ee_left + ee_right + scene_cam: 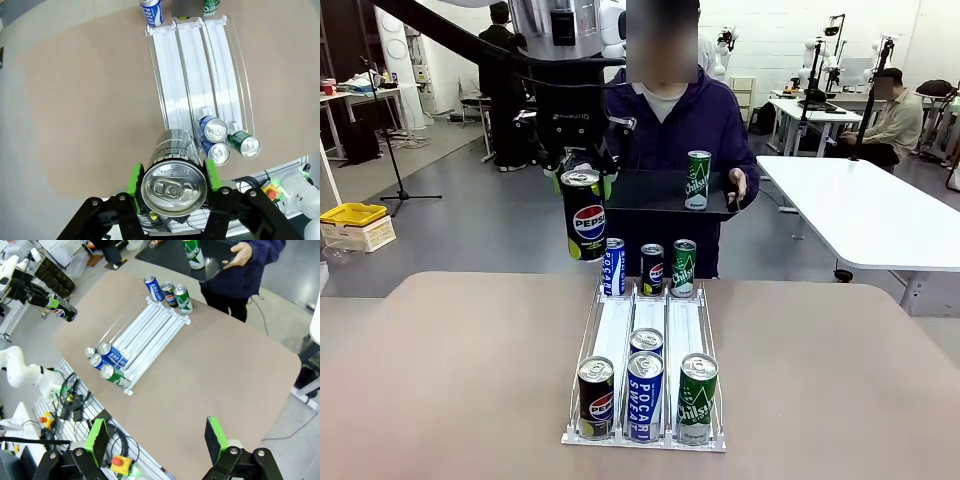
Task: Retrieve and hand over the desired beverage to the person.
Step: Pick up another can of the same type that the person held from the Automatic Can Dispenser, then place the picked can on the Handle tray extended by the person.
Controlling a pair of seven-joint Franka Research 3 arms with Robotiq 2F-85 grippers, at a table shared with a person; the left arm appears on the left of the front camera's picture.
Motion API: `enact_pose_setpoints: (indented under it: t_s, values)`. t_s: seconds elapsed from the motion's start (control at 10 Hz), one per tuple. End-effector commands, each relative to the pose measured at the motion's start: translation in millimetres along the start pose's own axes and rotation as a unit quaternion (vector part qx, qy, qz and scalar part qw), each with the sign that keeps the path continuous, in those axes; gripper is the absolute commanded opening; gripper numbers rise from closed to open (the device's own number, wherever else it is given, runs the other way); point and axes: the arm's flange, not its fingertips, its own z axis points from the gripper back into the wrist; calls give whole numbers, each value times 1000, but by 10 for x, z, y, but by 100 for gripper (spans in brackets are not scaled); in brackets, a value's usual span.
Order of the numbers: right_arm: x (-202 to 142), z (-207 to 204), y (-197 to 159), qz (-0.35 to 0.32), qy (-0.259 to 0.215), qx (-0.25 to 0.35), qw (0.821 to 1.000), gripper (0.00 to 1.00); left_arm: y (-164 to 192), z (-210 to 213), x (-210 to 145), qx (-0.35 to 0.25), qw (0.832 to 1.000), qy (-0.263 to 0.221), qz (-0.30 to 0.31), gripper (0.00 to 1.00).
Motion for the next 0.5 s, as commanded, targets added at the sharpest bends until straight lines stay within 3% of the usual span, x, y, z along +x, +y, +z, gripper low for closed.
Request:
enact_pose_setpoints:
  t_s: [0.0,0.4]
  values:
    - [10,0,-8,5,-6,3,1000,100,48,94,-20,0,1000,7,-16,0]
    - [10,0,-8,5,-6,3,1000,100,0,0,0,0,1000,0,0,0]
